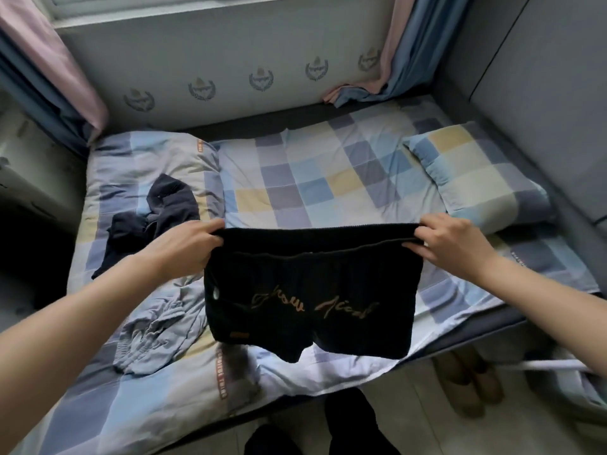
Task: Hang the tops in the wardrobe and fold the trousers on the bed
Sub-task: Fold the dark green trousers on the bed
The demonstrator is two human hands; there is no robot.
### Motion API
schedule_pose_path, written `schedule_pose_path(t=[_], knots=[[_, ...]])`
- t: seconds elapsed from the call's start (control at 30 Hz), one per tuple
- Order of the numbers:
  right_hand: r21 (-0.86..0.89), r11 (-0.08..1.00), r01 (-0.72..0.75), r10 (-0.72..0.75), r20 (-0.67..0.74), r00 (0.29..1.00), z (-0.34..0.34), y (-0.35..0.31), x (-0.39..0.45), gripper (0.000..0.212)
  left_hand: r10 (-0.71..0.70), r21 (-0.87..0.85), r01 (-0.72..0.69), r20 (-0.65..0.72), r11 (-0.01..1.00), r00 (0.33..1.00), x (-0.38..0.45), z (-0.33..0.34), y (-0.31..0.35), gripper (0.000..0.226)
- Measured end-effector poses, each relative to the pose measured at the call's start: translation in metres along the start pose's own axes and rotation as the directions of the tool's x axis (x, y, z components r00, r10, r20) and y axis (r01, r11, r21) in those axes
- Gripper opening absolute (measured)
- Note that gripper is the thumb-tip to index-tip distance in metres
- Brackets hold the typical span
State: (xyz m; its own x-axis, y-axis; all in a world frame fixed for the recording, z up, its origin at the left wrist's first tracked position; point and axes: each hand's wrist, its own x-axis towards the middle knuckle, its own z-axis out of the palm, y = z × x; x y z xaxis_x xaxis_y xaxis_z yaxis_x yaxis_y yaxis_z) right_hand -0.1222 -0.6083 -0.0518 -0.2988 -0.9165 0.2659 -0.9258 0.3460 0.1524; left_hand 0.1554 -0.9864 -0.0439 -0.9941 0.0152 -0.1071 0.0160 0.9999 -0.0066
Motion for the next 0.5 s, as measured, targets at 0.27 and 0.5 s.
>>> schedule_pose_path(t=[0.27,0.5], knots=[[0.588,0.772,-0.241,0.198,0.138,0.970,0.025,0.082,-0.002,0.012,-0.429,-0.485,0.366,-0.020,0.794,0.903,0.053,0.010,0.036,0.036],[0.807,0.359,-0.469,0.132,0.454,0.881,0.042,0.089,-0.031,0.023,-0.604,-0.728,0.514,0.174,0.453,0.778,0.036,0.050,0.080,0.030]])
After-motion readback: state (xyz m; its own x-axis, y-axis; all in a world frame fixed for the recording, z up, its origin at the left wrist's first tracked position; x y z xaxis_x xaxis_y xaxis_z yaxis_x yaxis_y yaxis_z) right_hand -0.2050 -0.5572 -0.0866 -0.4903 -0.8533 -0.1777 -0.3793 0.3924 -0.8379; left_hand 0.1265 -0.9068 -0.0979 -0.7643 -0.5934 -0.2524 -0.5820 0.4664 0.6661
